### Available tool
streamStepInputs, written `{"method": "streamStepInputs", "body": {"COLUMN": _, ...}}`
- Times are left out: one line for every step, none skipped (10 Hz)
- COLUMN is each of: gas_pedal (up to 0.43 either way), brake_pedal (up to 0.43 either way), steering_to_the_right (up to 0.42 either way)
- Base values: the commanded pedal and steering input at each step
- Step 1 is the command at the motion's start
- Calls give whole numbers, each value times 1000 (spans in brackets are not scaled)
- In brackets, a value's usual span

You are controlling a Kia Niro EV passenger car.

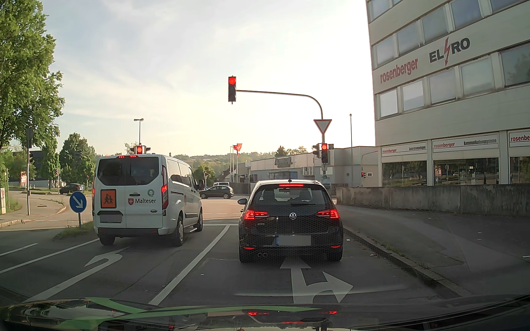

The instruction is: Follow the waypoints while adhering to traffic rules and regulations

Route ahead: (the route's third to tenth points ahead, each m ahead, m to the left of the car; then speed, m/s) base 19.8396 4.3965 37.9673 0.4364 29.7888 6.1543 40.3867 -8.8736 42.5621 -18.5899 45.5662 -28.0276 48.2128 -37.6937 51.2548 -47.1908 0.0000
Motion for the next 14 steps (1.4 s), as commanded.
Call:
{"method": "streamStepInputs", "body": {"gas_pedal": 0, "brake_pedal": 543, "steering_to_the_right": -21}}
{"method": "streamStepInputs", "body": {"gas_pedal": 0, "brake_pedal": 543, "steering_to_the_right": -21}}
{"method": "streamStepInputs", "body": {"gas_pedal": 0, "brake_pedal": 543, "steering_to_the_right": -21}}
{"method": "streamStepInputs", "body": {"gas_pedal": 0, "brake_pedal": 543, "steering_to_the_right": -21}}
{"method": "streamStepInputs", "body": {"gas_pedal": 0, "brake_pedal": 543, "steering_to_the_right": -21}}
{"method": "streamStepInputs", "body": {"gas_pedal": 0, "brake_pedal": 543, "steering_to_the_right": -21}}
{"method": "streamStepInputs", "body": {"gas_pedal": 0, "brake_pedal": 549, "steering_to_the_right": -21}}
{"method": "streamStepInputs", "body": {"gas_pedal": 0, "brake_pedal": 543, "steering_to_the_right": -21}}
{"method": "streamStepInputs", "body": {"gas_pedal": 0, "brake_pedal": 543, "steering_to_the_right": -21}}
{"method": "streamStepInputs", "body": {"gas_pedal": 0, "brake_pedal": 543, "steering_to_the_right": -21}}
{"method": "streamStepInputs", "body": {"gas_pedal": 0, "brake_pedal": 543, "steering_to_the_right": -21}}
{"method": "streamStepInputs", "body": {"gas_pedal": 0, "brake_pedal": 543, "steering_to_the_right": -21}}
{"method": "streamStepInputs", "body": {"gas_pedal": 0, "brake_pedal": 543, "steering_to_the_right": -21}}
{"method": "streamStepInputs", "body": {"gas_pedal": 0, "brake_pedal": 543, "steering_to_the_right": -21}}
